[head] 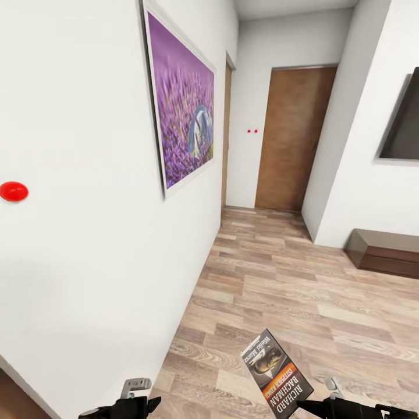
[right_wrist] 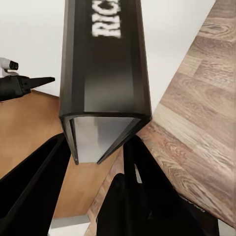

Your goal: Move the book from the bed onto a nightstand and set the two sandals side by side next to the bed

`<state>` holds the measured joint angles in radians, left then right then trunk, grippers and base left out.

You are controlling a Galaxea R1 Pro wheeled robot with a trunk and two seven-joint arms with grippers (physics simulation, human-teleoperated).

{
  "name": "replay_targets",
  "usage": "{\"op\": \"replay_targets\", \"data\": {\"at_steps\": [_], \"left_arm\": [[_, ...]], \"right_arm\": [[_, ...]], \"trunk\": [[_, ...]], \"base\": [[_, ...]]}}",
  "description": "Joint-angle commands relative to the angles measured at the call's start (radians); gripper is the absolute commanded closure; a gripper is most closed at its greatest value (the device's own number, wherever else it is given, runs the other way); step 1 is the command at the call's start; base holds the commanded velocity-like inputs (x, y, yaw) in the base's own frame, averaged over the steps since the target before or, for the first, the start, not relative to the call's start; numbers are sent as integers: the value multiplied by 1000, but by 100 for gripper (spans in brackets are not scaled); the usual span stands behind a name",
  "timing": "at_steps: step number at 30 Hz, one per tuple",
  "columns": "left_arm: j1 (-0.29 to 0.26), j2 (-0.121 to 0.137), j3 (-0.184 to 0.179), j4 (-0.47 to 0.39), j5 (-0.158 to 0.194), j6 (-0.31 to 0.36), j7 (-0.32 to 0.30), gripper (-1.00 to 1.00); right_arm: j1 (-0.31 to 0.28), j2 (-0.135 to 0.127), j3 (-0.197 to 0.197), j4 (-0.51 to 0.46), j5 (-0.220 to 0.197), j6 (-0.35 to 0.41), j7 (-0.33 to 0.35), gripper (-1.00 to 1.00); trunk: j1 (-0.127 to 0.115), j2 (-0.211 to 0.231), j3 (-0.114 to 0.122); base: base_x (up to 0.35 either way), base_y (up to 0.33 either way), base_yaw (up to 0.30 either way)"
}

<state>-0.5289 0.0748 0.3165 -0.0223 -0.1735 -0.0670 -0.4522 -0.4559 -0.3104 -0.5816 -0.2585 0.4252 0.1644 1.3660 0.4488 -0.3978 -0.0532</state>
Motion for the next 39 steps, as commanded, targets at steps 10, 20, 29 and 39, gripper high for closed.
{"op": "replay_targets", "data": {"at_steps": [10,20,29,39], "left_arm": [[-1,0,7,1,-11,-6,-2,-100],[-1,0,7,1,-11,-5,-2,-100],[-1,0,7,2,-11,-5,-2,-100],[-1,0,7,2,-11,-5,-2,-100]], "right_arm": [[-1,1,-9,-1,7,10,5,100],[-1,1,-9,-1,7,10,5,100],[-1,1,-9,-1,7,10,5,100],[-1,1,-9,0,7,10,5,100]], "trunk": [[1,-2,-2],[1,-2,-2],[1,-2,-2],[1,-2,-2]], "base": [[307,0,0],[97,91,0],[162,189,0],[11,11,-1]]}}
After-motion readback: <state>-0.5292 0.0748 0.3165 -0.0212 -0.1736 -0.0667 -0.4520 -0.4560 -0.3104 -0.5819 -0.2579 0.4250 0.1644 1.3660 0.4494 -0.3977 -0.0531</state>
